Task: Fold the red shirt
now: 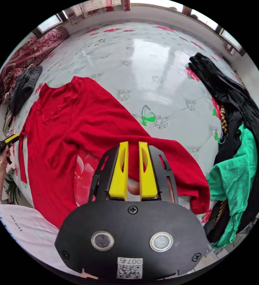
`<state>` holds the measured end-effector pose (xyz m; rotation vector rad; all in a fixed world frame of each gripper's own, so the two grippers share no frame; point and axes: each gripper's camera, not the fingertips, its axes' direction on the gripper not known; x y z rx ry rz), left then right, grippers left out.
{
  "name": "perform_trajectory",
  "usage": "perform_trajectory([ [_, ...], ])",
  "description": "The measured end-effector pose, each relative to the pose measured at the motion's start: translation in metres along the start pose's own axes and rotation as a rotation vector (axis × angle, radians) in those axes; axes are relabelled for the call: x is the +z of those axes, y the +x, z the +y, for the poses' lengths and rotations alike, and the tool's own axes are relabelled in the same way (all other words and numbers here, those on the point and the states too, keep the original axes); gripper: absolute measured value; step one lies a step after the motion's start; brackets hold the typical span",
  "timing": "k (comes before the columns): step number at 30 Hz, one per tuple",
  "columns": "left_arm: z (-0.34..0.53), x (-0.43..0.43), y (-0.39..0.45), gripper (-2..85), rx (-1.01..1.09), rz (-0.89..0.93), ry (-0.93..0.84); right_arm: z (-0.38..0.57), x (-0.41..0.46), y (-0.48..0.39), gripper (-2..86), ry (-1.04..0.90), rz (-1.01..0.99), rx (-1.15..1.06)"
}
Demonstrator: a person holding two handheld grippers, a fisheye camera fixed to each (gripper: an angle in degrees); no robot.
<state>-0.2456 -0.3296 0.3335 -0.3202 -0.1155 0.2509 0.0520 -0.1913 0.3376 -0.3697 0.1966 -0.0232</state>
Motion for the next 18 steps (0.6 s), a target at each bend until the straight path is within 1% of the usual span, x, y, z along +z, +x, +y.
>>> perform_trajectory([
  [2, 0.008, 0.014, -0.043, -0.7, -0.106, 0.002, -0.044, -0.005, 0.000, 0.004, 3.9, -0.010, 0.035, -0.016],
  [3, 0.015, 0.019, -0.067, -0.5, -0.167, 0.057, -0.040, -0.009, 0.000, 0.009, 3.8, -0.013, 0.047, -0.005],
  [4, 0.021, 0.023, -0.081, -0.1, -0.190, 0.132, -0.028, -0.013, 0.001, 0.013, 3.7, -0.020, 0.021, 0.006],
  [6, 0.029, 0.024, -0.089, 1.6, -0.188, 0.220, 0.003, -0.016, 0.001, 0.017, 3.4, -0.027, -0.018, 0.036],
  [8, 0.036, 0.023, -0.091, 4.6, -0.198, 0.247, 0.014, -0.017, -0.001, 0.018, 2.8, -0.051, -0.018, 0.051],
  [9, 0.042, 0.018, -0.095, 6.0, -0.229, 0.237, 0.029, -0.014, -0.008, 0.016, 2.4, -0.029, 0.004, 0.056],
  [12, 0.060, -0.014, -0.106, 5.7, -0.287, 0.173, 0.166, -0.002, -0.040, 0.007, 1.2, 0.117, 0.025, 0.016],
  [14, 0.059, -0.029, -0.106, 5.1, -0.289, 0.193, 0.241, -0.001, -0.051, -0.003, 0.8, 0.191, -0.031, -0.036],
  [16, 0.032, -0.031, -0.086, 4.9, -0.193, 0.357, 0.282, -0.017, -0.052, -0.023, 0.6, 0.236, -0.157, -0.127],
  [17, 0.023, -0.029, -0.077, 5.0, -0.161, 0.403, 0.285, -0.022, -0.051, -0.030, 0.5, 0.240, -0.186, -0.150],
  [18, 0.004, -0.024, -0.058, 5.2, -0.106, 0.490, 0.288, -0.035, -0.046, -0.044, 0.5, 0.245, -0.233, -0.190],
])
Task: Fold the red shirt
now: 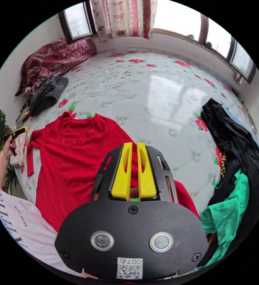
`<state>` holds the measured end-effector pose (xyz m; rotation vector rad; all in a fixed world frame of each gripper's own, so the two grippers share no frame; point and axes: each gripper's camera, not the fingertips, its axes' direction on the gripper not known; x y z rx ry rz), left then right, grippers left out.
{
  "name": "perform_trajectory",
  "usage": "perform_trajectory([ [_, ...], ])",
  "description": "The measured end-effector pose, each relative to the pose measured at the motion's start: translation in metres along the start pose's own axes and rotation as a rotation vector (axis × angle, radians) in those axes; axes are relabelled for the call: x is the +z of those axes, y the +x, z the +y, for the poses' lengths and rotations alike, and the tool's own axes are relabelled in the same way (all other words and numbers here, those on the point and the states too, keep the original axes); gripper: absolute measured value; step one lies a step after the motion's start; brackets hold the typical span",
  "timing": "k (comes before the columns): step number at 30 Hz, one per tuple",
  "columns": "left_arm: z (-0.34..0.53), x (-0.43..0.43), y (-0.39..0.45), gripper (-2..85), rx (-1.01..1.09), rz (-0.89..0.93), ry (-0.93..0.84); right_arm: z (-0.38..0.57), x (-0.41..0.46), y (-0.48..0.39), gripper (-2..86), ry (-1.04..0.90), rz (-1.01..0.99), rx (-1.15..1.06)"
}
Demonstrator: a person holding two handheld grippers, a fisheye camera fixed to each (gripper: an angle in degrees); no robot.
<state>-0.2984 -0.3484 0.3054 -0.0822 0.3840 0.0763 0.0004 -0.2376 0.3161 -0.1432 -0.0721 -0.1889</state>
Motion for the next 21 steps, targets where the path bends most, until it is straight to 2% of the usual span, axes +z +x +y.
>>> perform_trajectory([
  [3, -0.027, 0.054, 0.033, 5.0, 0.062, 0.155, -0.055, -0.029, 0.036, -0.026, 0.6, -0.021, -0.088, -0.082],
  [7, -0.047, 0.113, 0.044, 1.4, 0.059, 0.174, -0.134, -0.050, 0.100, -0.040, 0.5, -0.143, -0.040, -0.108],
  [8, -0.048, 0.113, 0.042, 1.0, 0.061, 0.178, -0.101, -0.049, 0.103, -0.039, 0.4, -0.140, -0.033, -0.119],
  [9, -0.051, 0.115, 0.038, 0.3, 0.056, 0.162, -0.086, -0.048, 0.102, -0.034, 0.2, -0.059, 0.008, -0.112],
  [11, -0.058, 0.116, 0.037, -0.2, 0.073, 0.121, -0.073, -0.051, 0.108, -0.021, 0.0, -0.052, 0.041, -0.071],
  [15, -0.062, 0.119, 0.036, 0.4, 0.072, 0.095, -0.058, -0.052, 0.109, 0.009, -0.2, -0.046, -0.089, 0.034],
  [17, -0.052, 0.111, 0.028, 1.8, 0.008, 0.110, -0.046, -0.045, 0.100, 0.014, -0.2, -0.037, -0.102, 0.078],
  [21, 0.011, 0.052, 0.015, 6.9, -0.026, 0.045, 0.075, 0.007, 0.036, 0.005, -0.2, 0.145, -0.096, 0.070],
])
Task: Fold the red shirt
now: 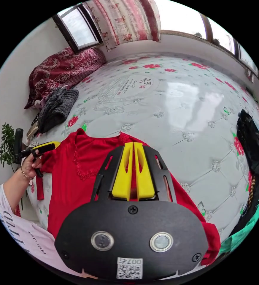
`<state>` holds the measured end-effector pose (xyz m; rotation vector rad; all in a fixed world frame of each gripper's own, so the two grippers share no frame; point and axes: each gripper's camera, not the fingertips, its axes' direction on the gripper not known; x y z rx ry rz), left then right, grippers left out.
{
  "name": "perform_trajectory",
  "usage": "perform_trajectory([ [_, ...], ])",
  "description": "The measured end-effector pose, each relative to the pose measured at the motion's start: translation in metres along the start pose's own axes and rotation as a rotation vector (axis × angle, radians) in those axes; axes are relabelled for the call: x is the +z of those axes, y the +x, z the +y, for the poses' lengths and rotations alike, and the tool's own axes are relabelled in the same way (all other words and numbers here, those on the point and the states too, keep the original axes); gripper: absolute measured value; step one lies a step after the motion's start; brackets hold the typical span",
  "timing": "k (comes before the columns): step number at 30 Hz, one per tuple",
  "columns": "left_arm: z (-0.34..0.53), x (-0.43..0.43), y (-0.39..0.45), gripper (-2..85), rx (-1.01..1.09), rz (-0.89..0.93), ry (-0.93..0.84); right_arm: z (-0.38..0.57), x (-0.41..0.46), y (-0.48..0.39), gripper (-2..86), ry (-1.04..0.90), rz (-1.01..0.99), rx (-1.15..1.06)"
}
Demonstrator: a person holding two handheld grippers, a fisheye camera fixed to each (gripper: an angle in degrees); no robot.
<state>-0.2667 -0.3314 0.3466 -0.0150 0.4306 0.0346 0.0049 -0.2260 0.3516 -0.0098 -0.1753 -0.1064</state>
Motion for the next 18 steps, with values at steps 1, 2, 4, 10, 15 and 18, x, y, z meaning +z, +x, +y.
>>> perform_trajectory([
  [1, 0.027, -0.022, -0.002, 7.5, 0.004, -0.047, 0.029, 0.019, -0.017, -0.004, -0.3, 0.018, -0.016, 0.000],
  [2, 0.041, -0.034, -0.003, 7.7, 0.004, -0.082, 0.043, 0.029, -0.025, -0.005, -0.3, 0.020, -0.028, 0.004],
  [4, 0.104, -0.072, -0.004, 7.7, 0.016, -0.273, 0.076, 0.072, -0.046, -0.013, -0.3, -0.003, -0.071, 0.033],
  [10, 0.211, -0.083, -0.007, 8.9, 0.072, -0.376, -0.159, 0.157, -0.068, -0.047, -0.3, -0.121, -0.171, 0.078],
  [15, 0.223, -0.057, 0.004, 7.9, 0.284, -0.395, -0.191, 0.176, -0.081, -0.086, -0.2, -0.179, -0.232, -0.009],
  [18, 0.210, -0.053, -0.007, 0.6, 0.274, -0.382, -0.205, 0.180, -0.098, -0.106, -0.2, -0.149, -0.211, -0.067],
])
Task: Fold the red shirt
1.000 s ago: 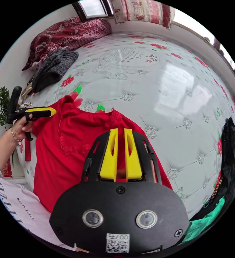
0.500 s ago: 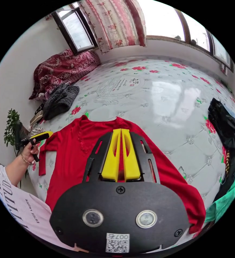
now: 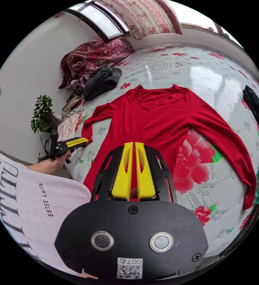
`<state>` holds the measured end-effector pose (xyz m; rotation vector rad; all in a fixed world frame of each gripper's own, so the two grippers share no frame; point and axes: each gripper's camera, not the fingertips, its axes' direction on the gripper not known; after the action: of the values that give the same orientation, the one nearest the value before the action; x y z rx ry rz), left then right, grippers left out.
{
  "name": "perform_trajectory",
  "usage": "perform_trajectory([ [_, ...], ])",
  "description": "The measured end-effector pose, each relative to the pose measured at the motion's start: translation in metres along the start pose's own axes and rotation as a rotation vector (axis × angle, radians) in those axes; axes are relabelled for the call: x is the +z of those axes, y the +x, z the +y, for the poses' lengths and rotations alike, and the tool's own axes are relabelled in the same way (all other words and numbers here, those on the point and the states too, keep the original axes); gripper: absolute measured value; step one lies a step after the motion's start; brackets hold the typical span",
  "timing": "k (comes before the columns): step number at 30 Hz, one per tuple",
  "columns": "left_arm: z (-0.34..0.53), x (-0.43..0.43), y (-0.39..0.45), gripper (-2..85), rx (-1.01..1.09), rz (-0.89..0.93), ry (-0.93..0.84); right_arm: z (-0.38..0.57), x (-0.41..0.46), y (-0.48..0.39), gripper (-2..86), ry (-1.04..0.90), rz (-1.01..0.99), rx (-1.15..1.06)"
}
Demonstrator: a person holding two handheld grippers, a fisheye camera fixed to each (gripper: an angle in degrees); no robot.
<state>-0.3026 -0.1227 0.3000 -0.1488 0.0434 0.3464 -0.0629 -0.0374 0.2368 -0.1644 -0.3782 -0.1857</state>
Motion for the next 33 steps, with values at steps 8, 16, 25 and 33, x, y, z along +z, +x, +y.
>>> perform_trajectory([
  [8, 0.026, -0.062, -0.159, -0.9, -0.500, 0.499, 0.377, 0.030, -0.031, -0.020, 0.0, 0.061, 0.116, -0.032],
  [16, 0.070, -0.083, -0.261, -1.0, -0.904, 0.772, 0.689, 0.056, -0.029, -0.013, 0.0, 0.097, 0.100, 0.070],
  [25, -0.032, -0.171, -0.041, -0.8, 0.018, 0.940, 0.662, 0.070, -0.042, -0.001, 0.2, 0.150, 0.127, 0.153],
  [33, -0.022, -0.063, 0.170, 6.6, 0.394, 0.854, 0.146, 0.093, -0.017, 0.029, 1.4, 0.052, 0.128, 0.257],
])
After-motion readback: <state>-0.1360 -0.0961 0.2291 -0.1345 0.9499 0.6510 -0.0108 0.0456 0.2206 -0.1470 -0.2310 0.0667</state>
